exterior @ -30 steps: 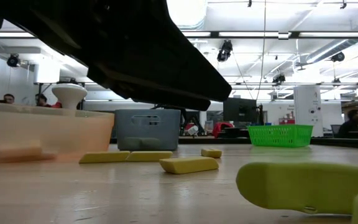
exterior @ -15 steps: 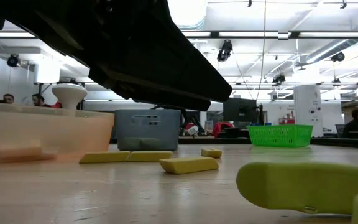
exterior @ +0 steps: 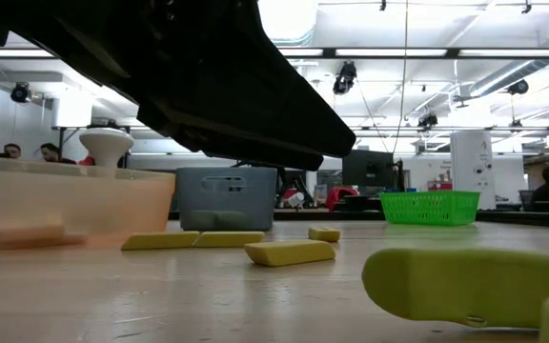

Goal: Pick & Place School Supplies
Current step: Put the green punch plier into the black bin

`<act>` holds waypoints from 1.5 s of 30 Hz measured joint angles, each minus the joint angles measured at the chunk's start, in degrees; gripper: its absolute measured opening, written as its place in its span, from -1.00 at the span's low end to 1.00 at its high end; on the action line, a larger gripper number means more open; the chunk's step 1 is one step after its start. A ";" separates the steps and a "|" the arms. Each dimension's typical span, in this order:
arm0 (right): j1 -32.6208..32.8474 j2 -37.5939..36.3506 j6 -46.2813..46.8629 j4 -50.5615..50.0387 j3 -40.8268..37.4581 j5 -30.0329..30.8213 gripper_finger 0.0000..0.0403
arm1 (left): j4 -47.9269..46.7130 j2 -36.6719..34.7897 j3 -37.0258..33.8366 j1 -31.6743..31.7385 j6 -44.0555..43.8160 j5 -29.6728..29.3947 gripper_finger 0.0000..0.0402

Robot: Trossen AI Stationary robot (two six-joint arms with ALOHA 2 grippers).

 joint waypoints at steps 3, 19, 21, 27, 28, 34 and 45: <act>0.00 0.00 -1.14 -0.18 0.00 0.00 0.42 | -0.02 0.00 0.00 0.00 0.00 0.00 0.52; 0.02 -0.15 -4.66 -5.06 0.20 0.04 0.19 | -0.06 0.00 0.00 0.02 0.00 -0.01 0.52; 0.02 -0.15 -5.52 -5.30 0.17 0.07 0.13 | -0.05 0.00 0.00 0.02 0.00 0.00 0.52; 0.00 -0.15 -7.15 -5.75 0.09 0.34 -0.13 | -0.26 0.00 0.00 0.07 0.00 0.00 0.52; 0.00 -0.15 -7.08 -5.77 0.07 0.36 -0.18 | -0.36 0.00 0.00 0.07 0.00 0.00 0.52; 0.00 -0.15 -7.08 -5.49 0.02 0.44 -0.45 | -0.95 0.00 0.00 0.07 0.00 0.00 0.52; 0.07 0.09 -7.10 -4.11 -0.02 1.90 -0.43 | -1.07 0.00 0.00 0.13 0.00 -0.02 0.52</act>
